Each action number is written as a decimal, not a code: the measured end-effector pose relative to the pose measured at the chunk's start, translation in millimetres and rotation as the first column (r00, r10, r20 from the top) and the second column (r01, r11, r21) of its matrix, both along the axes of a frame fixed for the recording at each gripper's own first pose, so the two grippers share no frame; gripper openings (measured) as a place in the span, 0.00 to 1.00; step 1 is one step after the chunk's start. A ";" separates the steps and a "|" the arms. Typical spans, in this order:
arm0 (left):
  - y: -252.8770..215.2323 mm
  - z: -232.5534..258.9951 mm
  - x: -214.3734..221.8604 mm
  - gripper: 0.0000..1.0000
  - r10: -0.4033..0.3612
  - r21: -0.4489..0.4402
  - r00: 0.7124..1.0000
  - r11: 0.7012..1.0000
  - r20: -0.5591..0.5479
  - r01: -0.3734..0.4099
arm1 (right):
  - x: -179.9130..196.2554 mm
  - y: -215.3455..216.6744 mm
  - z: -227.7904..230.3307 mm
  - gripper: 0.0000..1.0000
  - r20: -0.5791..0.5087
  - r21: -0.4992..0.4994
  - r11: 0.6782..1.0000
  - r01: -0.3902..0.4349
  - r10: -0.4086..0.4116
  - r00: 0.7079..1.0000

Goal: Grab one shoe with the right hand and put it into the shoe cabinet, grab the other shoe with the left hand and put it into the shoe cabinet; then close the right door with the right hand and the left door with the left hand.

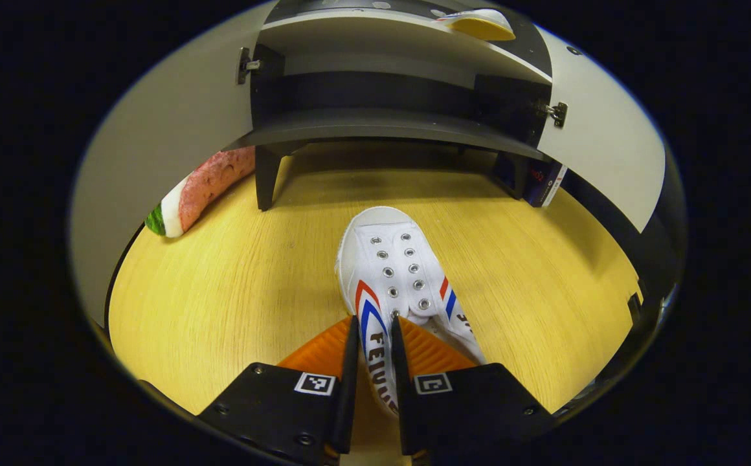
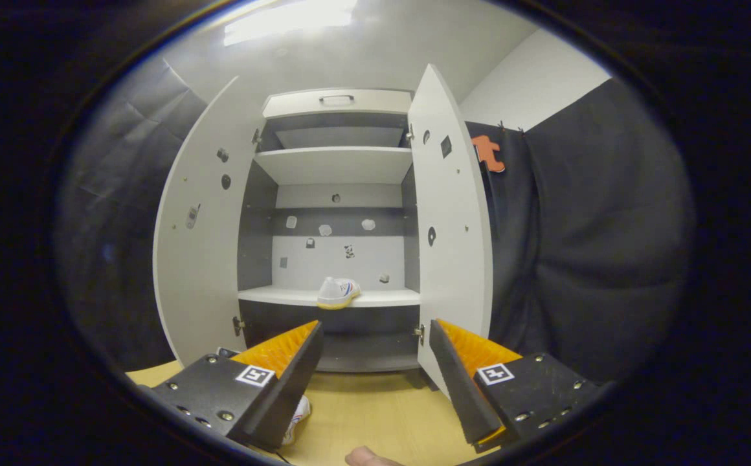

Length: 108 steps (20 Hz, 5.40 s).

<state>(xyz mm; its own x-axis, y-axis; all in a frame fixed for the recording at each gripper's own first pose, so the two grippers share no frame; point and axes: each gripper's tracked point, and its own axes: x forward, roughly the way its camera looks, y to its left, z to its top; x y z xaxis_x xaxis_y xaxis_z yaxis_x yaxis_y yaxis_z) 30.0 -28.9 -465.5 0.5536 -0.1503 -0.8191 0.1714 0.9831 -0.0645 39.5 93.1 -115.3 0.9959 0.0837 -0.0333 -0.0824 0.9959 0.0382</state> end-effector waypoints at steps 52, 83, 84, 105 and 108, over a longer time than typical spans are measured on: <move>-26.5 349.6 349.7 0.00 0.227 -0.095 0.824 0.974 0.520 -0.208 | 12.7 -47.1 45.3 1.00 0.109 0.075 0.991 -0.114 0.106 0.988; -71.1 399.8 141.1 0.97 0.021 -0.118 0.755 0.990 0.655 0.075 | -37.8 -145.2 41.2 1.00 0.053 -0.012 0.991 0.134 -0.134 0.990; -70.1 402.4 122.7 1.00 0.019 -0.133 0.747 0.987 0.664 0.093 | -33.1 -159.2 45.4 1.00 0.051 -0.022 0.987 0.158 -0.157 0.986; 41.7 398.1 -44.2 0.93 0.031 -0.121 0.616 0.987 0.787 0.105 | 144.4 -270.2 98.6 1.00 -0.004 -0.045 0.997 0.056 -0.056 0.998; 50.5 392.7 -48.5 0.96 0.023 -0.114 0.620 0.988 0.785 0.107 | 163.8 -247.2 87.2 1.00 -0.044 -0.046 0.998 0.038 -0.040 0.998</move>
